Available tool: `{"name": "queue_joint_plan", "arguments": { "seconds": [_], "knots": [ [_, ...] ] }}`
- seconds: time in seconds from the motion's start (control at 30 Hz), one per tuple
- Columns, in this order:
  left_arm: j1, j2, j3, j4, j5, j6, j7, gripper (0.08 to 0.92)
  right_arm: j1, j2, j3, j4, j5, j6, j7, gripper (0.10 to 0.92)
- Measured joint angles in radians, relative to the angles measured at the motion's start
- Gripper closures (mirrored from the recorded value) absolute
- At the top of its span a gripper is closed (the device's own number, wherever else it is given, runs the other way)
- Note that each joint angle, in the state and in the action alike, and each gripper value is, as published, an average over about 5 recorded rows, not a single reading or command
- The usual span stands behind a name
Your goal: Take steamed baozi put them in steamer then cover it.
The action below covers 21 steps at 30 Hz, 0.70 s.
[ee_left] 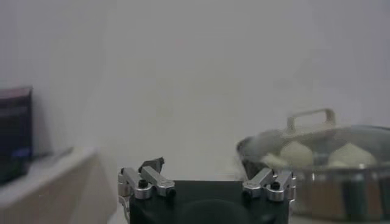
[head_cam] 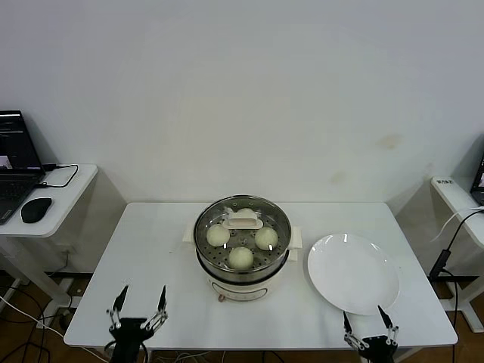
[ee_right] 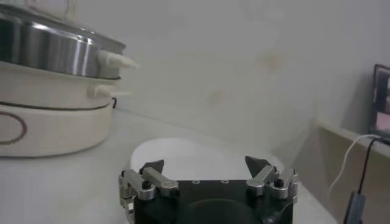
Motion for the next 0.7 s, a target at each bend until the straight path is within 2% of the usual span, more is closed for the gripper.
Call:
{"name": "queue_joint_plan", "arguments": {
  "seconds": [0.3, 0.7],
  "knots": [
    [0.088, -0.029, 0.007, 0.027, -0.045, -0.077, 0.018, 0.177, -0.061, -0.016, -0.025, 0.078, 0.060, -0.074, -0.022, 0.203],
    [0.123, -0.047, 0.006, 0.050, -0.064, -0.087, 0.032, 0.177, -0.110, -0.019, -0.052, 0.144, 0.088, -0.148, -0.014, 0.203]
  ]
}}
